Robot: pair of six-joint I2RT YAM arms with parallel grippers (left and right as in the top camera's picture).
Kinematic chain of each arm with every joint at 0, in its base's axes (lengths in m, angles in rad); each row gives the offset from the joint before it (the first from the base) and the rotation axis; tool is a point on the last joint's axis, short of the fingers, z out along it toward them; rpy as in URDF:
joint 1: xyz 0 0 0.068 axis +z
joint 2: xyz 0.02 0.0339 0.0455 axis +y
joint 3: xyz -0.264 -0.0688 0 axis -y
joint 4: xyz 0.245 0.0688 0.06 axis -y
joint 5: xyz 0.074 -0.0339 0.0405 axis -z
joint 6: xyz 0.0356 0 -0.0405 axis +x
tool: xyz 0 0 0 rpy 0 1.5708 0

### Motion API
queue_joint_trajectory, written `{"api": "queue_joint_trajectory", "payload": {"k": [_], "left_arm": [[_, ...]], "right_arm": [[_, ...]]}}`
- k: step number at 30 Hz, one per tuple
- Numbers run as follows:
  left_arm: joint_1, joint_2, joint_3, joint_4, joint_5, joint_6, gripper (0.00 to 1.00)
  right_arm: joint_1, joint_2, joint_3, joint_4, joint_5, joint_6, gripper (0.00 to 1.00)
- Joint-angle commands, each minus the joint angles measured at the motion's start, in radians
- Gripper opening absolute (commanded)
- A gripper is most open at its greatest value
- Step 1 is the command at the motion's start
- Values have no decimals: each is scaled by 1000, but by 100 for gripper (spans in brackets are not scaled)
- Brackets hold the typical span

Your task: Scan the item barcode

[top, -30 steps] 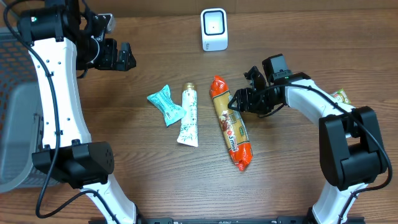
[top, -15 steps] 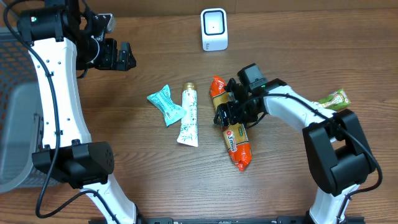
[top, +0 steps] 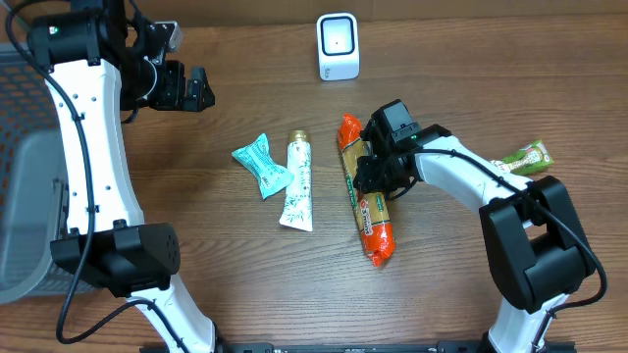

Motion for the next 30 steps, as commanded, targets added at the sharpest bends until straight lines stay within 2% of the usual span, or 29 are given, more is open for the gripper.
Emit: {"api": "queue_joint_trajectory", "payload": {"k": [1,3,6,10,13,20,30], "left_arm": [[2,10,6,1,11,18,100],[2,10,6,1,11,18,99],[2,10,6,1,11,18,99],[2,10,6,1,11,18,100],[2,10,6,1,11,18,100],[2,10,6,1,11,18,100],[2,10,6,1,11,18,100]], "right_arm": [[-11,-69,81,10,-147,1,4],[-33,-93,143,9,-248,23,4],[-74,-98,257,13,-328,131,3],[-106,-97,373,86,-336,246,3],[-134,-82,460,212,-337,318,3],[-142,5,479,468,-337,312,3],[-143,256,479,666,-405,289,3]]}}
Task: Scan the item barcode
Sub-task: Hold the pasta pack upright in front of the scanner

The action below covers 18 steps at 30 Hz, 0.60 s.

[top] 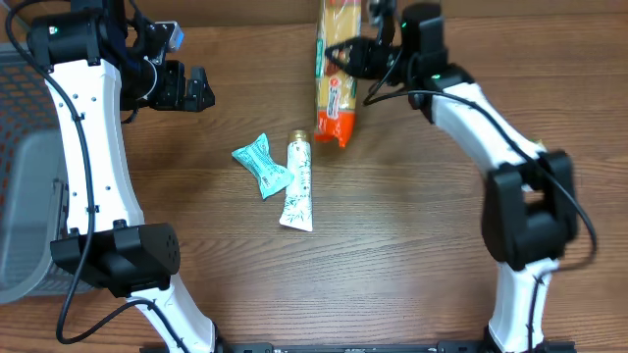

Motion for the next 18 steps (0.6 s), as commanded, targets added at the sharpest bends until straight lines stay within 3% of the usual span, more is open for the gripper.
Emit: {"api": "queue_joint_trajectory", "payload": {"k": [1,8,18], "left_arm": [[2,10,6,1,12,18,100],[2,10,6,1,12,18,100],[2,10,6,1,12,18,100]], "right_arm": [[1,41,41,67,-53,3,3],[-17,62,41,161,16,39,3],[-21,63,40,165,116,58,3]]}}
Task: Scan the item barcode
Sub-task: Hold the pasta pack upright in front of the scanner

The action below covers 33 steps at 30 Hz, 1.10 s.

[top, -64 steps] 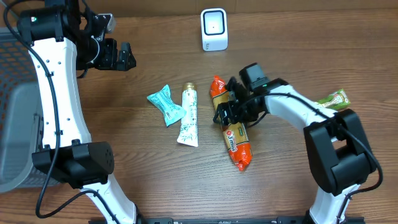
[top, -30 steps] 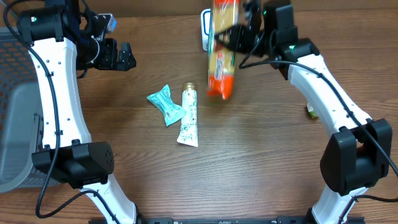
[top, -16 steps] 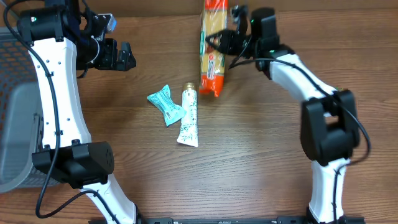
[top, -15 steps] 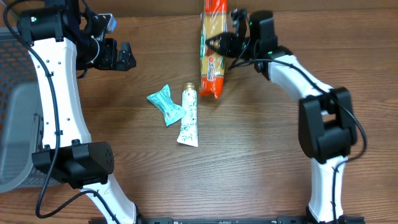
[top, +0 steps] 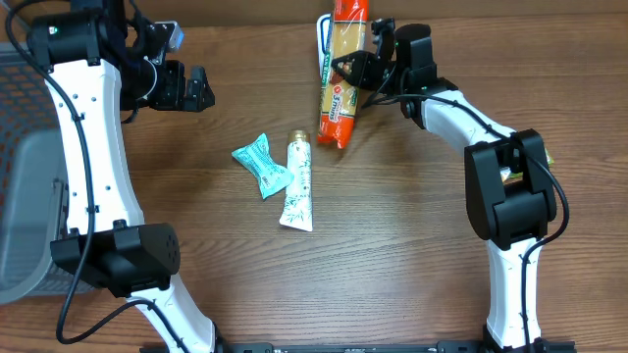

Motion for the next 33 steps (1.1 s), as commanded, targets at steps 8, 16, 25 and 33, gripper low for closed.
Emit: {"api": "queue_joint_trajectory", "payload": {"k": [8,16,25,33], "left_arm": [[2,10,6,1,11,18,100],[2,10,6,1,11,18,100],[2,10,6,1,11,18,100],[2,10,6,1,11,18,99]], "right_arm": [[8,-59,41,62,48,53,4],[8,-55,41,154,22,113,3],[8,-55,41,272,43,509,4],[29,-55,41,263,235,594,4]]}}
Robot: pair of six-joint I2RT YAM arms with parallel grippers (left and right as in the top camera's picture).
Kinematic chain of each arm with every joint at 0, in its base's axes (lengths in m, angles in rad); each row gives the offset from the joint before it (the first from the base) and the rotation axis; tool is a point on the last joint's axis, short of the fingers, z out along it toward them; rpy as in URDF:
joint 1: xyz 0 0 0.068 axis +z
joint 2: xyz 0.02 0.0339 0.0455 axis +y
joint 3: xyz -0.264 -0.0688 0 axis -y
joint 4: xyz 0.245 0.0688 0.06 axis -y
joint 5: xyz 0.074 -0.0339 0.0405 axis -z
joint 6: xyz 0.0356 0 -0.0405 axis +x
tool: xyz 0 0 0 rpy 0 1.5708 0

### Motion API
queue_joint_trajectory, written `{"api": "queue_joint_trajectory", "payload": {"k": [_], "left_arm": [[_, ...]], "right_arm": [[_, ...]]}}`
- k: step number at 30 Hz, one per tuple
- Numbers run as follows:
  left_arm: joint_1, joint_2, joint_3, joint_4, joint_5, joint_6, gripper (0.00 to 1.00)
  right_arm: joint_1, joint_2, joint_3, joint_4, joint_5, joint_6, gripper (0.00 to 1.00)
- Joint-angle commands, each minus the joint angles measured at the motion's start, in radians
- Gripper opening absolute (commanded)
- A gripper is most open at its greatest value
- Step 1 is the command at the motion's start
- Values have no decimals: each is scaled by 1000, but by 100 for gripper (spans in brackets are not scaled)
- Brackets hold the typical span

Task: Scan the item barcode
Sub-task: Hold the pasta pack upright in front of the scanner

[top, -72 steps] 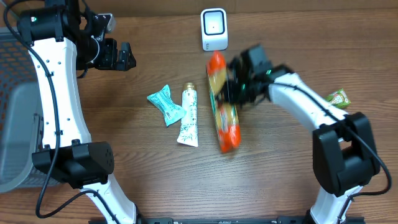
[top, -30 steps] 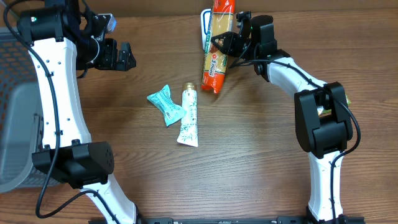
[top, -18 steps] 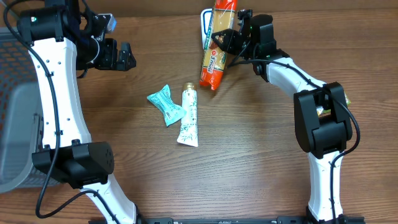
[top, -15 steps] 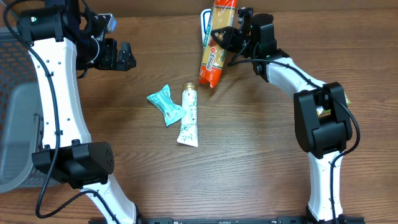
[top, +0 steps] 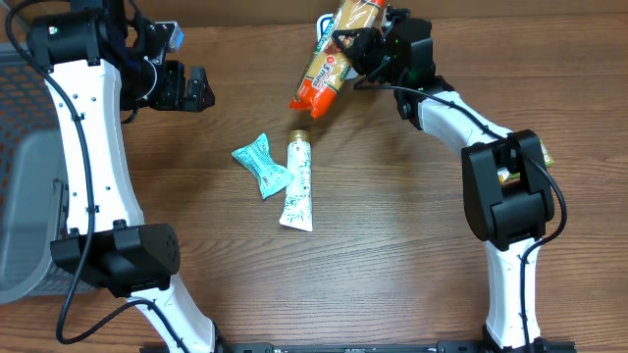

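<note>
My right gripper (top: 355,49) is shut on a long orange-and-red sausage package (top: 328,67), held tilted in the air at the back of the table. The package covers nearly all of the white barcode scanner (top: 322,24); only a sliver shows at its left. My left gripper (top: 203,88) hangs at the far left, above the table, with nothing between its fingers; whether it is open or shut is unclear from overhead.
On the wood table (top: 392,255) lie a teal snack packet (top: 259,164) and a white-green tube (top: 297,182) left of centre. A green packet (top: 543,157) peeks from behind the right arm. A grey basket (top: 25,196) stands at the left edge.
The right gripper has tilted the sausage package: it stood nearly upright over the scanner, and now leans with its lower red end swung out to the left. The left arm has not moved.
The sausage package lay on the table right of the tube with my right gripper down on it. Then it was held up at the back, in front of the scanner. It stayed there upright, and now it is tilted leftward at the same spot.
</note>
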Motion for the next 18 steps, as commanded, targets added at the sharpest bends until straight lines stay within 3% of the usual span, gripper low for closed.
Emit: {"api": "queue_joint_trajectory", "payload": {"k": [1,18], "left_arm": [[2,10,6,1,11,18,100],[2,11,6,1,11,18,100]], "right_arm": [[10,-55,41,29,101,61,3],[129,-55,41,29,230,57,4]]}}
